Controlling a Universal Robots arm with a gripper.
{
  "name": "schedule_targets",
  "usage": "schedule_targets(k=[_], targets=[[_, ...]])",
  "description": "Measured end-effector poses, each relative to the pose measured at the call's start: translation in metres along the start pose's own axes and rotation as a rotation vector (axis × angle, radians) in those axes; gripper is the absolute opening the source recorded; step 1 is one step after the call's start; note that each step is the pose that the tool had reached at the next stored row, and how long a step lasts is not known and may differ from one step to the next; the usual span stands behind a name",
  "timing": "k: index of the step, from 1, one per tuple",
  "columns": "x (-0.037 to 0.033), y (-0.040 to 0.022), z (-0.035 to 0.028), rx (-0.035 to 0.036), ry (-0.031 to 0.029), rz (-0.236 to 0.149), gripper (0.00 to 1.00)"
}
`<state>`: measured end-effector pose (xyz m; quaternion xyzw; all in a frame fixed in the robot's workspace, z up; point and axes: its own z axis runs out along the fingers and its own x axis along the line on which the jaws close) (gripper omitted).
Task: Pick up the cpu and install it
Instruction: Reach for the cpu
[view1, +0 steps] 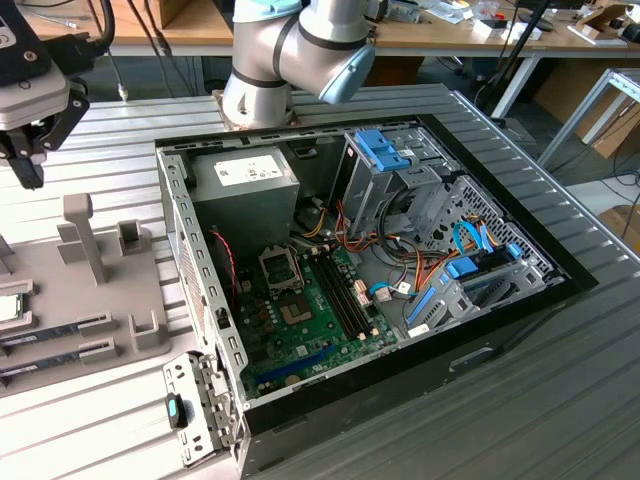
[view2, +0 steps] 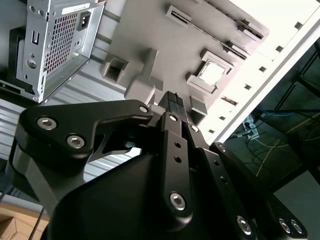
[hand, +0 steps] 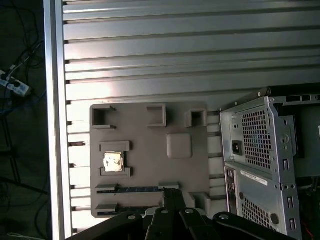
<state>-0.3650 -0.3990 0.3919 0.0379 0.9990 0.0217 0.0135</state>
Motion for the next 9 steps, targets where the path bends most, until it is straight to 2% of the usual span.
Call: schedule_targets(k=[9], targets=[[0.0075,-0.0006,0.0002,0.0000,0.0000,0.000,0.11]])
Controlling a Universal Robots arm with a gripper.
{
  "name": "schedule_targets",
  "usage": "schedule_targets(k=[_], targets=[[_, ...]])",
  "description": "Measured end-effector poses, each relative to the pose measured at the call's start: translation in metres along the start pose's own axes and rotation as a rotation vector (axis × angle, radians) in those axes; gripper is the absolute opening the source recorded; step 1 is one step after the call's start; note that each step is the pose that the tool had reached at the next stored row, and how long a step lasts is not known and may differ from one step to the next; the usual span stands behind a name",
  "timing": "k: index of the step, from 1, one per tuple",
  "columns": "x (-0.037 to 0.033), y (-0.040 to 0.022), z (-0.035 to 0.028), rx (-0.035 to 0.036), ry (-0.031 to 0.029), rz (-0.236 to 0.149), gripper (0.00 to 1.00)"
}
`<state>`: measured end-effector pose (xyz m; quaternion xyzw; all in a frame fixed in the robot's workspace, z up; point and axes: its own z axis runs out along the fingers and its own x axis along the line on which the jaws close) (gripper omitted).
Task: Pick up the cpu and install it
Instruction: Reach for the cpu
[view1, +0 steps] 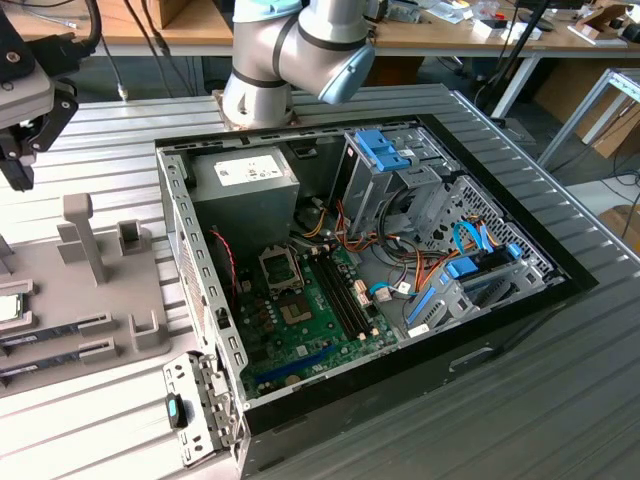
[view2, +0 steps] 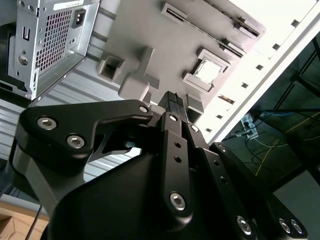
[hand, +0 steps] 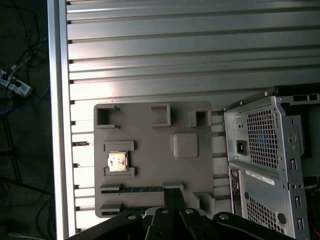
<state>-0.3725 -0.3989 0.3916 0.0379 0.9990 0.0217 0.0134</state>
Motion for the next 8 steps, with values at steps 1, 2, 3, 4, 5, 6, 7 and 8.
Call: schedule_targets(k=[1,2,3,4,5,6,7,8], targets=[[0.0007,0.0000,0.0001,-0.0001,0.0000,0.000,0.11],[0.0012,-0.0001,0.0001,0.0000,0.0000,0.000,0.11],[0.0019,-0.0001,0.0001,0.0000,0.0000,0.000,0.11],[0.0024,-0.0002,0.0001,0.0000,0.0000,0.000,0.11],[0.0033,-0.0003,0.0001,0.0000,-0.0001,0.000,0.11],[0.0038,-0.0003,0.0001,0.0000,-0.0001,0.000,0.11],[0.0043,-0.0004,0.0001,0.0000,0.0000,0.000,0.11],[0.0052,-0.0004,0.0002,0.0000,0.0000,0.000,0.11]])
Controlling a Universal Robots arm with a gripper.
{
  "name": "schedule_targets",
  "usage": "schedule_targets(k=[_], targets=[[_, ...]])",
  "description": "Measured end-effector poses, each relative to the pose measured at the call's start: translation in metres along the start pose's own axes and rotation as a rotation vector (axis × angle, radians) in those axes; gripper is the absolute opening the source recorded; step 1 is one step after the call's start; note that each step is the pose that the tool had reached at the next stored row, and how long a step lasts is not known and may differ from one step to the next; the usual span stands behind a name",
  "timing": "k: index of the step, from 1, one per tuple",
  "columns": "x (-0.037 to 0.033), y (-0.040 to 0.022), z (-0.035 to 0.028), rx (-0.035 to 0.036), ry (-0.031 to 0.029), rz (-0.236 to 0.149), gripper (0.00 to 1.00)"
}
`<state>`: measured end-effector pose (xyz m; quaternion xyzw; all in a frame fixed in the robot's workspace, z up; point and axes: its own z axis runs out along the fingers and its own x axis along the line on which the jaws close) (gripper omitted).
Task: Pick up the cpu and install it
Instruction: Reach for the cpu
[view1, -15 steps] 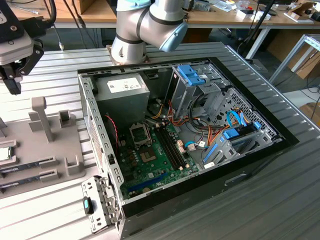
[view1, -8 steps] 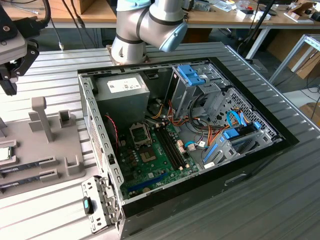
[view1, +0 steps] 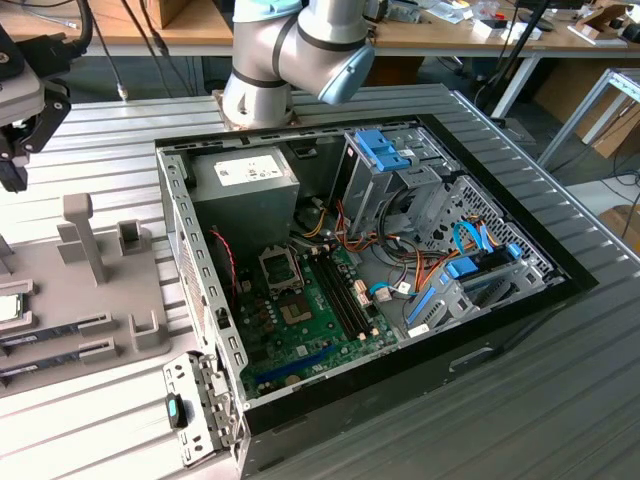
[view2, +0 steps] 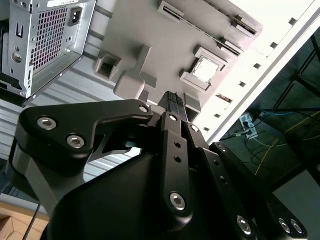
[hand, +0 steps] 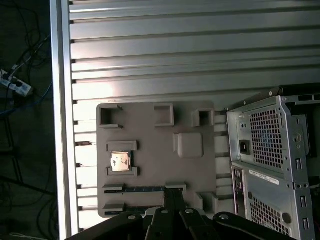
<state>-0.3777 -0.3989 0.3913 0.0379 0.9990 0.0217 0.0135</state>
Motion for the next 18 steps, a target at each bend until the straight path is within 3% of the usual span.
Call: schedule_targets(k=[18], targets=[[0.0155,-0.0012,0.0005,0.0000,0.0000,0.000,0.11]])
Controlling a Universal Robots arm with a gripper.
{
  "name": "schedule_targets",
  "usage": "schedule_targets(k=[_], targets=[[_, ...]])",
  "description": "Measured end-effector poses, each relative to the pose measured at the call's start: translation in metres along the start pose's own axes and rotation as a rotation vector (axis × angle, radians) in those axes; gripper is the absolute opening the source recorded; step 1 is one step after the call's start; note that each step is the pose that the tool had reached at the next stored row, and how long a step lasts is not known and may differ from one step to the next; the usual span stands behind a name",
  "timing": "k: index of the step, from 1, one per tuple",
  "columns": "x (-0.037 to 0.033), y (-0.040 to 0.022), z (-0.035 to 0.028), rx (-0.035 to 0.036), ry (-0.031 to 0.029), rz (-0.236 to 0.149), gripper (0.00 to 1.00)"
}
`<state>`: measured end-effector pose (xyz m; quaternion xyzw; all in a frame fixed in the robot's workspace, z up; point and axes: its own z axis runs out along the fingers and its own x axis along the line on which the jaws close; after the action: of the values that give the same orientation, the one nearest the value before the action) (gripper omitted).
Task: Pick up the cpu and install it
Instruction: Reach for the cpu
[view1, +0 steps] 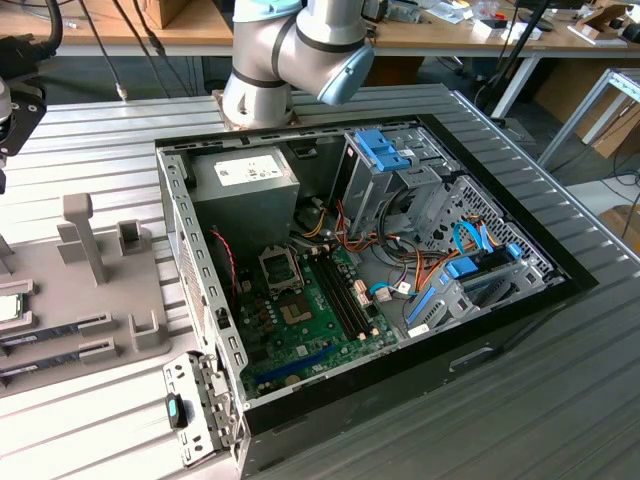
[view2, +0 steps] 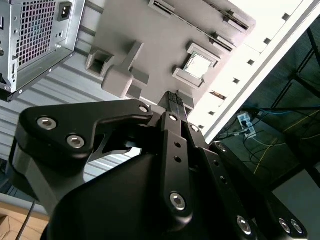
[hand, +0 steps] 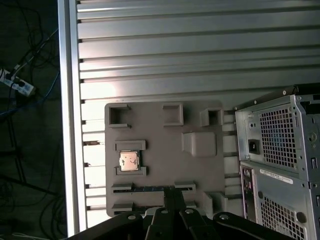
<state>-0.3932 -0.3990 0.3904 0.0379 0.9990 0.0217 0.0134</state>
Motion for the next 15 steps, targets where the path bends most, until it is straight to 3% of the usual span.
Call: schedule_targets(k=[15], targets=[[0.0025,-0.0006,0.0087,0.0001,0.0001,0.000,0.11]])
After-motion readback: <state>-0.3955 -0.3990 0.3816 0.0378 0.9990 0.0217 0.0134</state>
